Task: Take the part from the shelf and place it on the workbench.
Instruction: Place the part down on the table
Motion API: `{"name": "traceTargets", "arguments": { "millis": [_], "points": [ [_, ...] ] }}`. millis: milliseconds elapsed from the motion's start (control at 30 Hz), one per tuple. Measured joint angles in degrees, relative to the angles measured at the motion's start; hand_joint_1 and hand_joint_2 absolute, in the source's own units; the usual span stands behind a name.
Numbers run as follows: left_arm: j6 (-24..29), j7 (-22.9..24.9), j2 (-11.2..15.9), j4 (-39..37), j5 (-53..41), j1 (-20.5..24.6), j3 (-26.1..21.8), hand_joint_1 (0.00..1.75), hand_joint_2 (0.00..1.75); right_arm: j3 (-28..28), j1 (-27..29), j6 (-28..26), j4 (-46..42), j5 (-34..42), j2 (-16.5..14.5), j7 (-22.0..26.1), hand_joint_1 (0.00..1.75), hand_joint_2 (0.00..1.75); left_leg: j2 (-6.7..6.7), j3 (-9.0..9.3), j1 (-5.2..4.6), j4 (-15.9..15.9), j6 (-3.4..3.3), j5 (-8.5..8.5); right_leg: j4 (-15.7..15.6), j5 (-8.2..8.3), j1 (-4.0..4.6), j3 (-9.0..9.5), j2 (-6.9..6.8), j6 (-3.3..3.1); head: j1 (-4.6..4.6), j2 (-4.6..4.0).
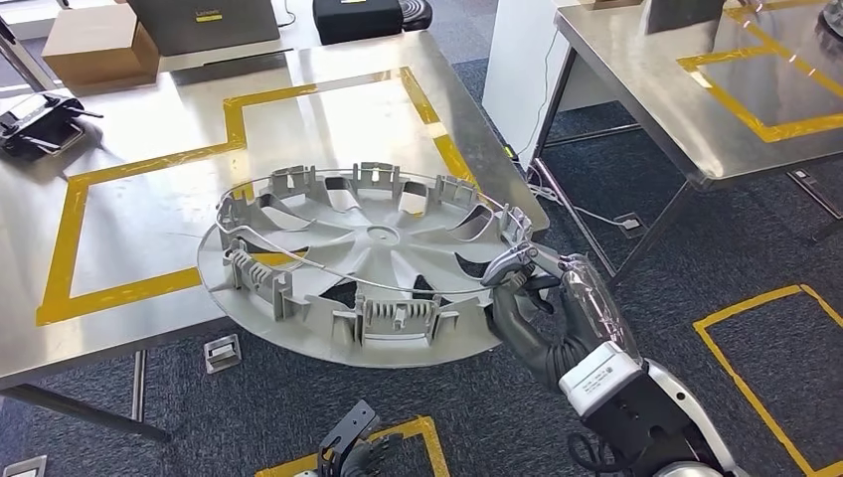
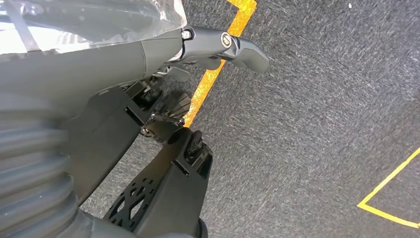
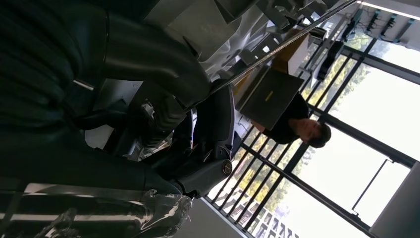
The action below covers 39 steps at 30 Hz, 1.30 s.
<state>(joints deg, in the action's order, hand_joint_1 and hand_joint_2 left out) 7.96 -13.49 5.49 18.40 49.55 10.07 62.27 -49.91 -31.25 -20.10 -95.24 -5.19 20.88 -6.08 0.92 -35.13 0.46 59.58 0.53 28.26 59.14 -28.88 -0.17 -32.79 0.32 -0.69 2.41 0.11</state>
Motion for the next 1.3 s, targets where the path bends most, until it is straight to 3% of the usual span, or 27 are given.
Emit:
{"name": "traceTargets", "arguments": {
  "millis": [367, 500, 567, 667, 700, 733, 800, 833, 900, 933, 967, 1033, 1067, 1133, 1200, 1233, 1300],
  "points": [
    [-0.19, -0.08, 0.0, 0.0, 0.0, 0.04, 0.0, 0.0, 1.75, 0.16, 0.02, -0.07, 0.21, 0.23, 0.24, 0.78, 1.75, 1.75, -0.02, 0.11, -0.05, 0.0, -0.19, 0.1, -0.44, 0.1, -0.03, 0.14, 0.02, 0.89, -0.03, 0.0],
    [-0.3, -0.13, 0.07, 0.0, -0.02, 0.07, 0.03, 0.0, 1.75, 0.28, -0.05, -0.14, 0.19, 0.04, 0.3, 1.1, 1.75, 1.75, -0.09, 0.99, -0.08, -1.34, -1.32, -0.39, -1.07, 0.23, -0.25, 0.49, 0.04, 1.62, 0.07, 0.0],
    [-0.36, -0.2, 0.06, 0.0, -0.03, 0.18, 0.03, 0.0, 1.75, 0.45, -0.09, -0.17, 0.19, -0.07, 0.37, 1.2, 1.75, 1.75, -0.12, 2.01, 0.27, -2.96, -1.71, -1.04, 1.62, -1.41, -0.28, -0.6, 0.02, 1.77, -0.02, 0.0],
    [-0.54, -0.24, 0.03, 0.0, -0.04, 0.23, 0.03, 0.0, 1.75, 0.6, 0.08, -0.25, 0.21, -0.15, 0.47, 1.31, 1.75, 1.75, 0.2, 2.35, 0.55, -3.25, -1.59, -1.01, 11.84, -5.41, -0.85, -6.15, 0.02, 2.32, -0.33, 0.0],
    [-0.58, -0.24, 0.02, 0.0, -0.04, 0.18, 0.04, 0.0, 1.75, 0.61, 0.16, -0.26, 0.22, -0.15, 0.49, 1.32, 1.75, 1.75, 0.46, 2.39, 0.72, -3.13, -1.34, -0.85, 13.62, -5.34, -1.11, -7.41, 0.02, 2.61, -0.38, 0.0],
    [-0.61, -0.24, 0.01, 0.0, -0.04, 0.15, 0.04, 0.0, 1.75, 0.61, 0.22, -0.26, 0.23, -0.15, 0.52, 1.31, 1.75, 1.75, 0.8, 2.44, 0.99, -2.88, -0.96, -0.61, 13.24, -4.07, -1.38, -7.64, 0.02, 2.92, -0.38, 0.0],
    [-0.62, -0.24, 0.01, 0.0, -0.04, 0.17, 0.04, 0.0, 1.75, 0.62, 0.3, -0.25, 0.25, -0.15, 0.61, 1.3, 1.75, 1.75, 1.59, 2.49, 1.76, -1.88, 0.15, 0.23, 7.43, 0.2, -2.02, -5.48, 0.47, 3.75, -0.44, 0.0],
    [-0.61, -0.24, 0.03, -0.01, -0.03, 0.24, 0.04, 0.0, 1.75, 0.63, 0.38, -0.25, 0.28, -0.15, 0.66, 1.31, 1.75, 1.75, 1.99, 2.29, 2.0, -1.14, 0.84, 0.71, 4.42, 1.51, -2.25, -4.22, 1.27, 4.1, -0.7, -0.01],
    [-0.64, -0.25, 0.05, -0.01, -0.03, 0.28, 0.05, 0.0, 1.75, 0.65, 0.61, -0.28, 0.31, -0.15, 0.72, 1.36, 1.75, 1.75, 2.66, 1.72, 2.16, -0.21, 1.93, 1.2, 1.95, 1.68, -2.4, -3.15, 2.53, 3.73, -0.85, -0.01],
    [-0.65, -0.25, 0.05, -0.01, -0.03, 0.24, 0.06, 0.0, 1.75, 0.66, 0.71, -0.29, 0.32, -0.15, 0.76, 1.38, 1.75, 1.75, 2.96, 1.5, 2.12, -0.13, 2.34, 1.16, 2.05, 1.29, -2.27, -3.21, 2.65, 3.11, -0.77, -0.01],
    [-0.67, -0.25, 0.04, 0.0, -0.04, 0.14, 0.08, 0.0, 1.75, 0.67, 0.77, -0.29, 0.31, -0.15, 0.79, 1.39, 1.75, 1.75, 3.22, 1.46, 2.17, -0.29, 2.62, 1.05, 2.25, 1.13, -2.23, -3.28, 2.25, 2.4, -0.46, -0.01],
    [-0.68, -0.24, 0.04, 0.0, -0.04, 0.04, 0.11, 0.0, 1.75, 0.7, 0.77, -0.28, 0.31, -0.15, 0.83, 1.35, 1.75, 1.75, 2.37, 1.12, 2.14, 0.47, 3.0, 1.56, 2.18, 0.98, -2.21, -3.03, 1.31, 1.39, 0.04, 0.0],
    [-0.68, -0.24, 0.04, 0.0, -0.04, 0.09, 0.13, 0.0, 1.75, 0.73, 0.75, -0.28, 0.31, -0.15, 0.83, 1.35, 1.75, 1.75, 1.55, 0.31, 2.03, 2.23, 3.07, 2.5, 2.07, 0.92, -2.17, -2.84, 0.82, 0.96, 0.31, 0.0],
    [-0.68, -0.24, 0.04, 0.0, -0.04, 0.2, 0.13, 0.0, 1.75, 0.77, 0.71, -0.3, 0.31, -0.15, 0.83, 1.4, 1.75, 1.75, 0.13, -2.99, 1.73, 9.03, 2.98, 5.39, 1.97, 0.68, -1.85, -2.5, -0.11, 0.35, 0.83, 0.0],
    [-0.68, -0.24, 0.04, 0.0, -0.04, 0.13, 0.14, 0.0, 1.75, 0.75, 0.73, -0.31, 0.32, -0.15, 0.83, 1.44, 1.75, 1.75, -0.06, -6.33, 1.46, 15.08, 2.67, 6.78, 1.97, 0.37, -1.38, -2.16, -0.93, -0.1, 1.06, 0.0],
    [-0.68, -0.24, 0.05, 0.0, -0.04, 0.08, 0.16, 0.0, 1.75, 0.73, 0.74, -0.3, 0.32, -0.15, 0.83, 1.44, 1.75, 1.75, -0.07, -6.85, 1.28, 15.52, 2.34, 5.94, 1.97, 0.18, -1.12, -1.92, -1.28, -0.27, 1.13, 0.0],
    [-0.68, -0.24, 0.06, 0.0, -0.04, 0.07, 0.17, 0.0, 1.75, 0.72, 0.73, -0.29, 0.31, -0.15, 0.83, 1.43, 1.75, 1.75, -0.38, -4.93, 0.66, 10.3, 1.18, 1.68, 1.94, -0.3, -0.68, -1.18, -1.83, -0.43, 1.25, 0.0]
  ]
}}
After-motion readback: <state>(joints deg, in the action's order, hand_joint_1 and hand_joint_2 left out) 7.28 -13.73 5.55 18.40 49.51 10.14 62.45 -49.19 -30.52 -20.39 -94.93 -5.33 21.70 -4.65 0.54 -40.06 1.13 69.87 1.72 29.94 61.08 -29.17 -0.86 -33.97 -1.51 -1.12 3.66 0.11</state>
